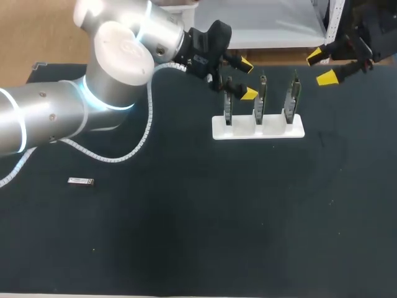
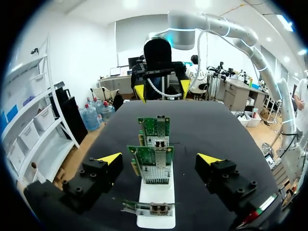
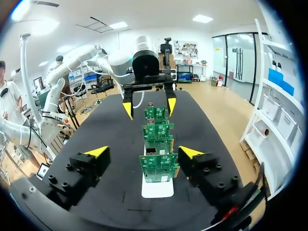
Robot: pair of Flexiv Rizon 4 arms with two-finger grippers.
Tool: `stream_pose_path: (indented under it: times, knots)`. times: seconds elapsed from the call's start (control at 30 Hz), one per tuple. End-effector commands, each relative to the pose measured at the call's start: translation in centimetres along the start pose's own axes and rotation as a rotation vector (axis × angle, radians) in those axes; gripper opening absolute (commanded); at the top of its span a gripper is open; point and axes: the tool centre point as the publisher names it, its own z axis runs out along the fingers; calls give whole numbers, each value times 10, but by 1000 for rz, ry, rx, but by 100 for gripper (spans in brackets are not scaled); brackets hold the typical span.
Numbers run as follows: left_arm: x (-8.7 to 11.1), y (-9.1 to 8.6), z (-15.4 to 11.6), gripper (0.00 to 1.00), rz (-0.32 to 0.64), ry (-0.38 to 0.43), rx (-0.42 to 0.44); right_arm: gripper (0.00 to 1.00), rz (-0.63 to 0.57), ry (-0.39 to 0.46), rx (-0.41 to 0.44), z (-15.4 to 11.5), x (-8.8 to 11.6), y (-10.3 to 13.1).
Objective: Pick up the optical module with the left hand, and insert it into the network port with the right hand.
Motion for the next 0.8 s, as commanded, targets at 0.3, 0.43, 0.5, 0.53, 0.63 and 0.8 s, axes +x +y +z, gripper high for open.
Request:
stream_pose_path:
  times: [0.3, 0.43, 0.5, 0.53, 0.63, 0.8]
  knots:
    - [-12, -5, -59, 100, 138, 13, -42, 100, -2, 1, 6, 1, 0, 2]
    - [-2, -12, -97, 100, 191, 86, -95, 100, -2, 1, 6, 1, 0, 2]
    - [6, -14, -116, 100, 181, 109, -129, 100, -2, 1, 6, 1, 0, 2]
    - [11, -16, -126, 100, 185, 129, -145, 100, -2, 1, 6, 1, 0, 2]
    - [25, -25, -150, 100, 183, 184, -179, 100, -2, 1, 6, 1, 0, 2]
    - [59, -41, -181, 100, 166, 321, -210, 100, -2, 1, 6, 1, 0, 2]
